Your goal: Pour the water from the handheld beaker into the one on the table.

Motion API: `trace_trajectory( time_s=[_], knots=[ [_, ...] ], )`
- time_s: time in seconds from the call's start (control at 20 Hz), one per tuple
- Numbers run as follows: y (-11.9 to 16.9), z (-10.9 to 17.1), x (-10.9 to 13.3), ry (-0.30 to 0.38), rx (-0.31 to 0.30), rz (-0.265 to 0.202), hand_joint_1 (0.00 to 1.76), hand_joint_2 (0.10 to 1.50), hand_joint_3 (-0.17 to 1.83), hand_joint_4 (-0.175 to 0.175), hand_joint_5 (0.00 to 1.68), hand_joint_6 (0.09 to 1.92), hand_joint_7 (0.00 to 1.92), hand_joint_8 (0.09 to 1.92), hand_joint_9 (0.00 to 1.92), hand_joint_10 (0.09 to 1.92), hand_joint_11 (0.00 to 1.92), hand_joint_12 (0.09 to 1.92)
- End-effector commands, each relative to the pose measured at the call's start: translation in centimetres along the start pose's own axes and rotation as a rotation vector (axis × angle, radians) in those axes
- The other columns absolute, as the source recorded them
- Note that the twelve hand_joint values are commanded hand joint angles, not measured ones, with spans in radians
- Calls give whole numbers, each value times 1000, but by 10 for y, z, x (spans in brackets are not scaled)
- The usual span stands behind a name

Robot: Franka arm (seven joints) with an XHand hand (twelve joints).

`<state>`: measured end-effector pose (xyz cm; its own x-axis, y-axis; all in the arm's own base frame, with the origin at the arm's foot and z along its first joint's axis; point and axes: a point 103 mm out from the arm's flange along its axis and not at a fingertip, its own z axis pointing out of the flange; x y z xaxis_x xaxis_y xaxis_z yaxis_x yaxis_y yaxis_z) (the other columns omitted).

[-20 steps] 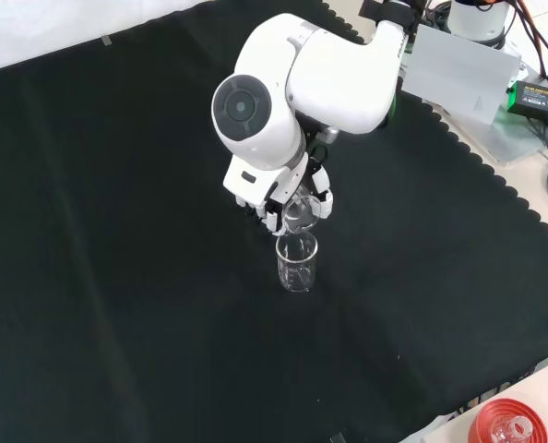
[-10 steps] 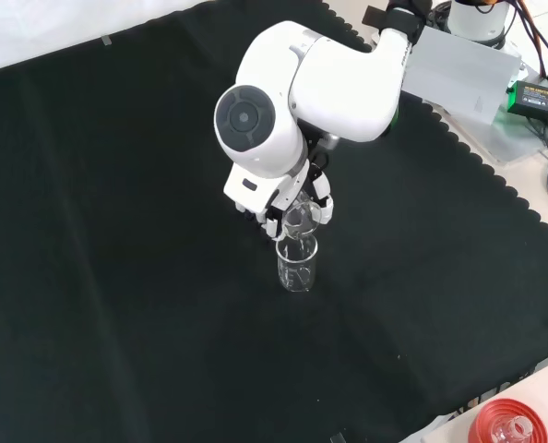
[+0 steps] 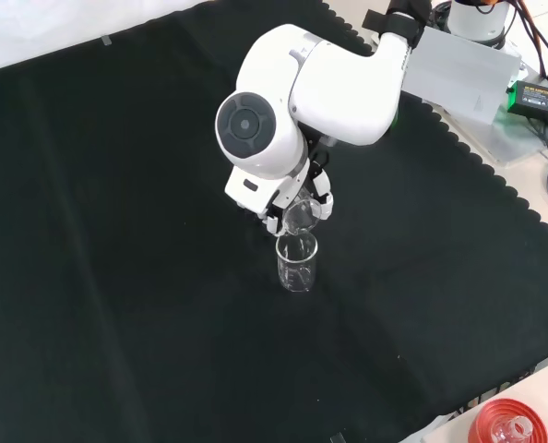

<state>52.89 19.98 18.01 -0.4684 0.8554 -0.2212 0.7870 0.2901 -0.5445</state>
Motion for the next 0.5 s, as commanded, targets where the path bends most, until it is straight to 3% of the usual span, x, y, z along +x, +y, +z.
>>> trace_trajectory(
  time_s=[0.05, 0.5],
  knots=[
    [3, -9, 7, -32, 9, 18, 1149, 606, 688, 175, 1380, 490, 1626, 87, 1506, 87, 1102, 954],
    [2, -12, 7, -57, 24, 25, 1148, 607, 688, 175, 1377, 496, 1626, 87, 1508, 87, 1103, 953]
  ],
)
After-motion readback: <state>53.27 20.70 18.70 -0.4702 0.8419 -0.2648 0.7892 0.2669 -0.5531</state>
